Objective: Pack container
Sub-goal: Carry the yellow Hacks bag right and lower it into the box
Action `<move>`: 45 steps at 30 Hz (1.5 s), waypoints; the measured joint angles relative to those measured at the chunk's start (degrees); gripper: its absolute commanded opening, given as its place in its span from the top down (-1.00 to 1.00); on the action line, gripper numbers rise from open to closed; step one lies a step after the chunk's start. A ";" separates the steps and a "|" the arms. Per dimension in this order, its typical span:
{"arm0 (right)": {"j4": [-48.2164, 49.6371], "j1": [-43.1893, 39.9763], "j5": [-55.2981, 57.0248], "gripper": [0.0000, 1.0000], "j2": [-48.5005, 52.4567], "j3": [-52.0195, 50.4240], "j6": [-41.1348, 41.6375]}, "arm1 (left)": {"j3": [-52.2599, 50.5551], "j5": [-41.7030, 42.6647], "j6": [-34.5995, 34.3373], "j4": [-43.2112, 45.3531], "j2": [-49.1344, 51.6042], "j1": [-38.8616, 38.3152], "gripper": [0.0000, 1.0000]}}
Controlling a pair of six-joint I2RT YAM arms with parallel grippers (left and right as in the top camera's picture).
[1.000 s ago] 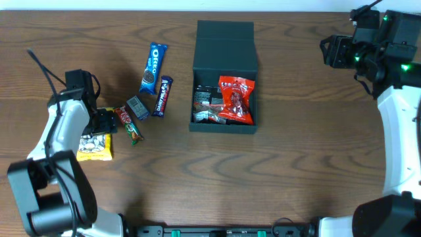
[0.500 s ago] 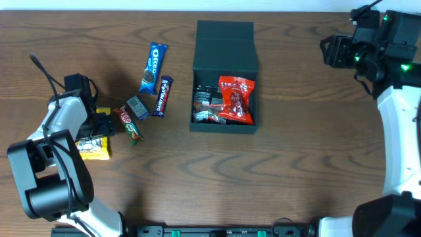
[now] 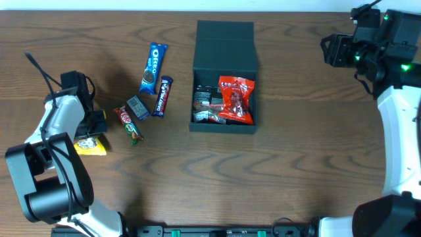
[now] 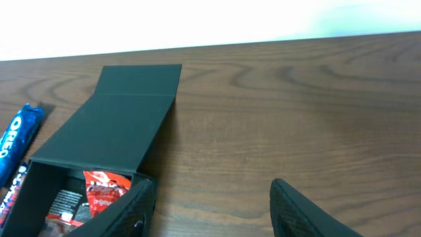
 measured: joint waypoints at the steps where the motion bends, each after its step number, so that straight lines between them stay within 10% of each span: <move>1: 0.07 0.00 0.00 -0.13 0.00 0.00 0.00 | 0.48 0.00 0.00 -0.79 0.00 0.02 0.88; 14: 1.44 -0.07 0.00 -0.15 0.00 0.00 0.17 | 19.52 0.37 -10.62 -15.13 -5.07 -1.55 0.88; 29: 2.19 -9.33 -0.04 -0.18 0.00 0.00 3.04 | 23.61 1.29 -26.97 -7.37 -3.04 -37.86 0.88; 45: 0.94 -9.60 -0.07 -0.18 0.00 0.00 3.04 | 36.24 0.22 -32.44 -11.67 10.45 -48.85 0.89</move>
